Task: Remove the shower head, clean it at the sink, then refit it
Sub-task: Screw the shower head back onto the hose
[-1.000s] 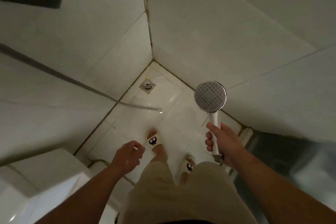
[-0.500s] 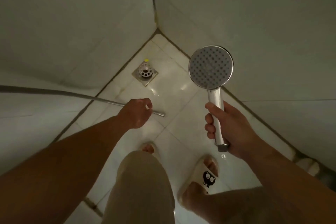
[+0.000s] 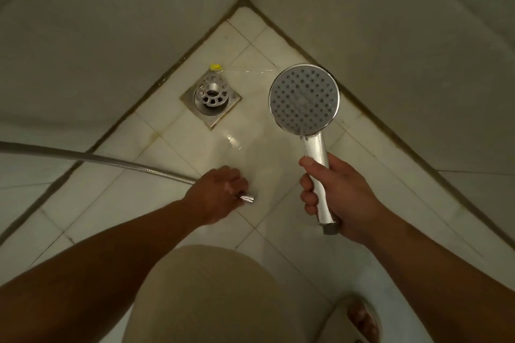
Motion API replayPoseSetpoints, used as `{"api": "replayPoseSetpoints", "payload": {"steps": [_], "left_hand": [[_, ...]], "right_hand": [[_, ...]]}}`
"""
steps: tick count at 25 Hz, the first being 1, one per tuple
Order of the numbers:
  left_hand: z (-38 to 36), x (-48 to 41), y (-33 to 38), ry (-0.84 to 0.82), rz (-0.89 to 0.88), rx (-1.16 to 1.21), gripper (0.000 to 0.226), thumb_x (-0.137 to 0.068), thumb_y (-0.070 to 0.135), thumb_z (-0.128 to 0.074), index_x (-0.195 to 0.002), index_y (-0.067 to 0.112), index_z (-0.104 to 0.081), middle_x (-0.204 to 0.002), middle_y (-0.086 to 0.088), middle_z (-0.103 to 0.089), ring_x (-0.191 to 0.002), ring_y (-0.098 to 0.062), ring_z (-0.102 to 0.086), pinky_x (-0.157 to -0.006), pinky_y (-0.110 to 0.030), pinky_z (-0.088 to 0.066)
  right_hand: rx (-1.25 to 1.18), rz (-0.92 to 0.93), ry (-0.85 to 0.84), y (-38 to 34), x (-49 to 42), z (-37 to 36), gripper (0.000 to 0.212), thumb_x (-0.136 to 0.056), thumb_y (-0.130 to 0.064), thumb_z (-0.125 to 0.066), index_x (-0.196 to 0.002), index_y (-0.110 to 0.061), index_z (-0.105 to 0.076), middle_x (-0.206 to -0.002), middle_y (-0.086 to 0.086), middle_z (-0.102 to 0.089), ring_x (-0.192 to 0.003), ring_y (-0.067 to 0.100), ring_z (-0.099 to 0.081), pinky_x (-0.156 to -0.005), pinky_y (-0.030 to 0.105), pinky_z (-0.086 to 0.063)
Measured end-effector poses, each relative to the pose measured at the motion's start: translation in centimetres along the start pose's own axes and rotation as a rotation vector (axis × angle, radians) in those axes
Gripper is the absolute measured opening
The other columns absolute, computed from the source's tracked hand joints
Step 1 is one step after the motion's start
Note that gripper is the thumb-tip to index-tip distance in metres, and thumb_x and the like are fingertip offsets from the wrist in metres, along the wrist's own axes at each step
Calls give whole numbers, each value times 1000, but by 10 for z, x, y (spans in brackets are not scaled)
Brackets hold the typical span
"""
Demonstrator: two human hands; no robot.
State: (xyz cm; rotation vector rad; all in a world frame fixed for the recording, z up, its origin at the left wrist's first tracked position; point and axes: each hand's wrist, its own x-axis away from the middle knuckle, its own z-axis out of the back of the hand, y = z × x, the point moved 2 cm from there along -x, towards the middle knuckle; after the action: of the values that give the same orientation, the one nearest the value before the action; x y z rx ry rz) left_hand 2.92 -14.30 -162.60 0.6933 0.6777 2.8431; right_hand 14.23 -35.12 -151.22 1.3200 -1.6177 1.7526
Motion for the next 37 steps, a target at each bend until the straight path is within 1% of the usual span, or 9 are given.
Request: {"api": "replayPoseSetpoints", "payload": {"steps": [3,8,12,15,20,24,28,32,37], "left_hand": [[52,30,37,-24,168,241,18,-91,33,-67,-100,19,-59,-87,1,-67,-72,-18,-61,-67,-35,-54],[216,125,163,73,235,452,18,-98,30,-59,-112,18,-63,-85,6,-66,-68,-10,-56,-63,-22,-42],[368,223,291,133,292,692,13,-102,36,-47,-95,34,-58,-71,7,-62,-64,-13,-61,-59,-25,-48],[469,291,388,192,313,854,28,-104,34,-43,-79,42,-54,-63,11,-56,-55,-6,-51,-55,-21,-42],[578,369,501,304,338,1071,31,-106,29,-39,-98,22,-68,-62,5,-57,-54,-7,-48,-56,-23,-40],[635,401,528,347,335,1209,34,-106,27,-38,-98,17,-70,-63,2,-58,-57,-15,-48,-59,-30,-42],[673,420,521,280,291,1359,39,-106,27,-36,-96,13,-71,-66,-2,-56,-59,-18,-45,-64,-39,-41],[706,440,508,204,185,1570,38,-107,21,-37,-98,1,-68,-66,-5,-57,-54,-15,-40,-60,-33,-38],[737,454,487,215,74,1498,32,-105,20,-42,-96,1,-65,-72,-8,-62,-53,-14,-45,-58,-31,-39]], "right_hand": [[-33,-41,-4,-22,49,-7,9,-99,-24,-63,-101,-15,-61,-64,2,-54,-50,16,-47,-46,28,-43],[-89,-36,-40,-113,201,-28,15,-98,-24,-64,-108,-14,-60,-64,2,-54,-49,16,-47,-45,27,-43],[-183,24,-133,-206,359,-58,19,-100,-27,-60,-113,-13,-59,-65,3,-53,-50,16,-46,-46,28,-42],[-261,120,-181,-277,476,-79,17,-102,-31,-55,-110,-16,-57,-66,3,-52,-51,15,-47,-48,27,-43],[-406,303,-216,-358,621,-113,17,-105,-32,-47,-110,-18,-54,-65,1,-49,-52,13,-44,-48,27,-43],[-480,443,-206,-389,681,-137,15,-105,-31,-47,-109,-18,-52,-66,1,-46,-53,13,-41,-48,27,-41],[-509,560,-194,-414,720,-158,16,-105,-32,-46,-110,-17,-50,-67,1,-45,-53,13,-41,-48,26,-41],[-488,672,-168,-431,752,-187,16,-106,-30,-46,-112,-16,-49,-66,1,-45,-52,13,-41,-47,25,-40],[-389,858,-30,-448,771,-221,12,-106,-27,-49,-102,-16,-48,-65,0,-48,-52,14,-43,-46,27,-41]]}}
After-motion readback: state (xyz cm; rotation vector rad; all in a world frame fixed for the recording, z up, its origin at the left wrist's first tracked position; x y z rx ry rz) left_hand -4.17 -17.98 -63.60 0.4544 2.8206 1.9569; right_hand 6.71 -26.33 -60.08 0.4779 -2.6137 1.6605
